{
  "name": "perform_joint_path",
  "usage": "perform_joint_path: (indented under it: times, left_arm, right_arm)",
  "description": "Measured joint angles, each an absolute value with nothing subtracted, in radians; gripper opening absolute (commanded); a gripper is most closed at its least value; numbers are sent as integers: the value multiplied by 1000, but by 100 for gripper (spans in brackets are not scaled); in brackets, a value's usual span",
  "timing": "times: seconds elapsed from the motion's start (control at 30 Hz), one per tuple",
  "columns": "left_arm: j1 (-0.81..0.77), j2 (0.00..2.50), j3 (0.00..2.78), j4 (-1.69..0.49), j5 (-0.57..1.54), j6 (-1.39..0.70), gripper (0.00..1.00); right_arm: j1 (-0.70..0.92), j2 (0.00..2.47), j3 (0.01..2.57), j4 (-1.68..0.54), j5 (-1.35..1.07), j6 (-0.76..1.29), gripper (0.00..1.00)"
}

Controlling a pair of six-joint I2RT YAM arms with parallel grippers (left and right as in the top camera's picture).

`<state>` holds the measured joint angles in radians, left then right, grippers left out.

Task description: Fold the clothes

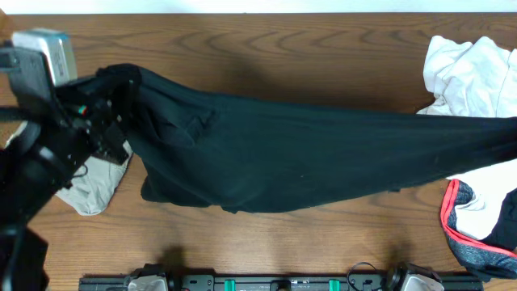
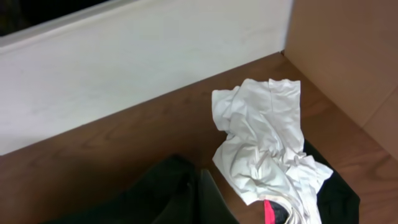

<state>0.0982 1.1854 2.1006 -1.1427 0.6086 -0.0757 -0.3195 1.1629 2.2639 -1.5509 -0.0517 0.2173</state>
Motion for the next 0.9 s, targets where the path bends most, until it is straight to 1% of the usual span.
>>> perform_joint_path:
  times: [0.33, 0.5, 0.6, 0.7, 0.9]
  left_arm:
    - [98, 1192, 2103, -1165, 586, -70, 6]
    - [98, 1236, 2124, -1148, 592, -69, 6]
    - [97, 1321, 2133, -1102, 621, -66, 6]
    - [91, 1448, 2133, -1024, 648, -62, 6]
    - [42, 1760, 2130, -826, 665, -54, 6]
  right_arm:
    - [-319, 1167, 2264, -1536, -51, 220, 1]
    - [-319, 1233, 2278, -1527, -53, 220, 1]
    - [-319, 1320, 2283, -1516, -67, 220, 1]
    - [-319, 1466, 2285, -1482, -102, 220, 1]
    - [-310, 1818, 2278, -1306, -223, 196, 1]
